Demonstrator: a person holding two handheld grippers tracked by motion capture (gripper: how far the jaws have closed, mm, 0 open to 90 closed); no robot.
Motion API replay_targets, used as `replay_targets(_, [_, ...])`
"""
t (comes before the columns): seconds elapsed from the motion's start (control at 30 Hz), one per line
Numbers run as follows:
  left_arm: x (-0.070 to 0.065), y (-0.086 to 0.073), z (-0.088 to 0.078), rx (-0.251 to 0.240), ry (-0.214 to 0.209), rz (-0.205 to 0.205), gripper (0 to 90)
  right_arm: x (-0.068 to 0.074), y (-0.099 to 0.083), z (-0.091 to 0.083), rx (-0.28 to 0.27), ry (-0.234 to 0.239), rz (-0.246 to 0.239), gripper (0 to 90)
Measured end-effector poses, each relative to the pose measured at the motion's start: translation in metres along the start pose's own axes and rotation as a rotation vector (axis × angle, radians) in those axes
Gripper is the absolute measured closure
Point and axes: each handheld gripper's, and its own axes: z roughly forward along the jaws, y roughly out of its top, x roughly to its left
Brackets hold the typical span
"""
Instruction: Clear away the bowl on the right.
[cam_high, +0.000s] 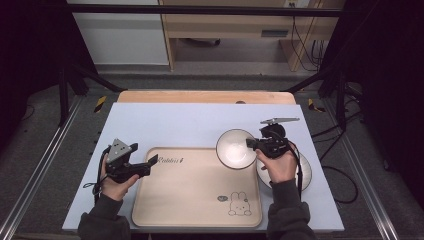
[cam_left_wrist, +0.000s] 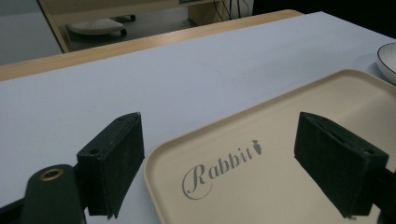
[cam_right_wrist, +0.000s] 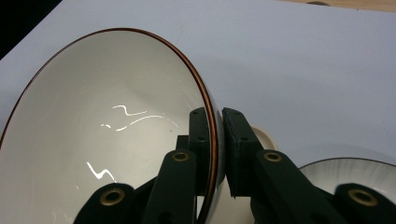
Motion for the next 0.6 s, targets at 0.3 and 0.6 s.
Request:
replay_targets(0.3, [0.0, 0.001, -0.001, -0.003, -0.001, 0.002, 15.7, 0.016, 0.007, 0.017, 0.007, 0.033, -0.017, 83.0])
replay_targets(0.6, [0.0, 0.001, -0.001, -0.005, -0.001, 0.004, 15.7, 0.028, 0.01, 0.036, 0.023, 0.05, -0.02, 83.0])
